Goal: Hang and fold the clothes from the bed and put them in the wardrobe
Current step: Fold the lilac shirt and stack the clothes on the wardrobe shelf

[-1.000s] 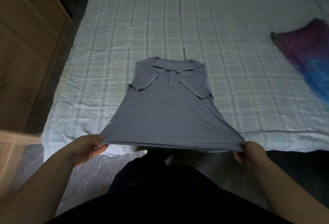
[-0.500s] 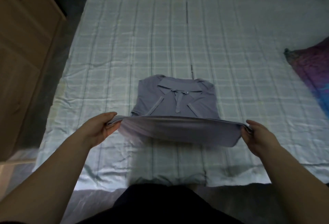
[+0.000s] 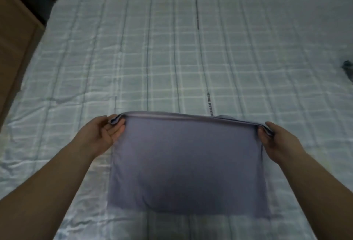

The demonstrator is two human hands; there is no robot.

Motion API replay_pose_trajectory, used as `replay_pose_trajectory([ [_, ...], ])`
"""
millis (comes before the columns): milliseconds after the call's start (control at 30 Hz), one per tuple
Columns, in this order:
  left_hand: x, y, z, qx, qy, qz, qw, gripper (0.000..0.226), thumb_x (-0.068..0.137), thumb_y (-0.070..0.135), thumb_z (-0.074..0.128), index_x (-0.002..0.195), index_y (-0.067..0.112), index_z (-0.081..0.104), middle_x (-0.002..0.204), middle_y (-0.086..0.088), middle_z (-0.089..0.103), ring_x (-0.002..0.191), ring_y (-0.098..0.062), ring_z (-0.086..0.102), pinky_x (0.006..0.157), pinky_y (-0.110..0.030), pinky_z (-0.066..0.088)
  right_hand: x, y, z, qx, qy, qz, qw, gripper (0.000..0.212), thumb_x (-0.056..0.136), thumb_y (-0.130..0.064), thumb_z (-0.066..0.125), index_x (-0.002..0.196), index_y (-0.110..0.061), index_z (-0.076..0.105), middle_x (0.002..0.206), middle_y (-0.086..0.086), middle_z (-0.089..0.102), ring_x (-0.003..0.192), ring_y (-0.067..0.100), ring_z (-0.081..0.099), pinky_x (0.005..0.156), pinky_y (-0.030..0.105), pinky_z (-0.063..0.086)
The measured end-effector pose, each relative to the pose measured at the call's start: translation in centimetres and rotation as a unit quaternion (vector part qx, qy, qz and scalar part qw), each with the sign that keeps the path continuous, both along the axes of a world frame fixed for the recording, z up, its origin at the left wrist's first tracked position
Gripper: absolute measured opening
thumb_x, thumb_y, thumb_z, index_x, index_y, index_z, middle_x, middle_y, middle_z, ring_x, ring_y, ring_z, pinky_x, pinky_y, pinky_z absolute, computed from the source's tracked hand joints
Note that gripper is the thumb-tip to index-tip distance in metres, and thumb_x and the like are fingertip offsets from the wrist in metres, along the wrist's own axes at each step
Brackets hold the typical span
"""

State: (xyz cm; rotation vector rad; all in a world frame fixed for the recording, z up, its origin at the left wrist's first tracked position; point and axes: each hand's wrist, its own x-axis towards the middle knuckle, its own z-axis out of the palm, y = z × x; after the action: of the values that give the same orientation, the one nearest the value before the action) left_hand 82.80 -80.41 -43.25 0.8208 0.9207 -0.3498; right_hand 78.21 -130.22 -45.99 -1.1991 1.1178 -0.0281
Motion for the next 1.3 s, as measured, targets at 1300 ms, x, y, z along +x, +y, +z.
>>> replay_pose_trajectory([
  [1300,-15.1,-13.5,-12.1,0.670,-0.285,-0.573,0.377,0.057,0.089,0.039,0.047,0.143,0.022,0.048,0.155,-0.013,0.036,0.143,-0.032,0.032,0.114,-0.058,0.023,-12.7,20.7,-8.3,-0.574,-0.089,0.589,0.562,0.058,0.094,-0.036,0.041,0.148,-0.015,0.042,0.154,0.011,0.040,0.143,0.031,0.034,0.117,0.056,0.020],
])
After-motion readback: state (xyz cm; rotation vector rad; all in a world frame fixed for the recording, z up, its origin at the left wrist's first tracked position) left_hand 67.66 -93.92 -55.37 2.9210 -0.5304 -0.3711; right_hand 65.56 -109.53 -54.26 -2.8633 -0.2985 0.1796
